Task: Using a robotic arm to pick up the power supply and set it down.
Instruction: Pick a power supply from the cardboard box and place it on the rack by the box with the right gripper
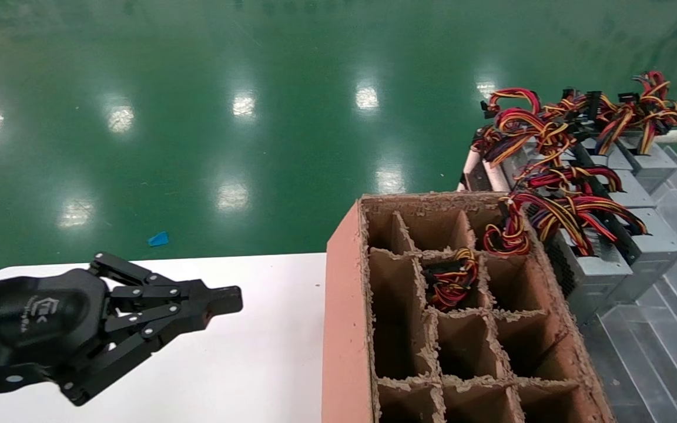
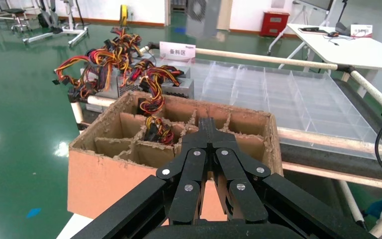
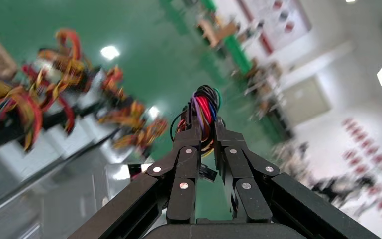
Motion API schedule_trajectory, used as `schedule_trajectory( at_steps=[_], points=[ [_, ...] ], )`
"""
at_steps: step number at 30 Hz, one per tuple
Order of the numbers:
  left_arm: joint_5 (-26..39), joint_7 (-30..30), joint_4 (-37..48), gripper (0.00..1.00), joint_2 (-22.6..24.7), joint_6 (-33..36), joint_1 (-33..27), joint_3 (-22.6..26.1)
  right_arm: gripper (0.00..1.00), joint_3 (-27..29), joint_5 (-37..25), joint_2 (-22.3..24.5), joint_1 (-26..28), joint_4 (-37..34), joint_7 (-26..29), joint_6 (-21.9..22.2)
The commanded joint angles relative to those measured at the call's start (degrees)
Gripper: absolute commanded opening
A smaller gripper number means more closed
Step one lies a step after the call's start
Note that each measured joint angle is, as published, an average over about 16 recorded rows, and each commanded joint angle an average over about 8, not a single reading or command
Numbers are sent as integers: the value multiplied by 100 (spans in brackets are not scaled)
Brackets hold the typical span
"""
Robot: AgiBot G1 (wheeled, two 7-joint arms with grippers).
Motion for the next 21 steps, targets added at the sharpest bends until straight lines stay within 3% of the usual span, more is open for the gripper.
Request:
schedule_trajectory(
  at_steps=[1, 9, 21],
  points=[
    [0, 0, 0, 0, 0, 0, 0, 0, 0, 102, -266, -24, 4, -232, 102, -161],
    [0, 0, 0, 0, 0, 0, 0, 0, 0, 393, -916, -396, -307, -639, 325, -347],
    [0, 0, 0, 0, 0, 0, 0, 0, 0, 674, -1075, -1040, -753, -701, 107, -125]
  ],
)
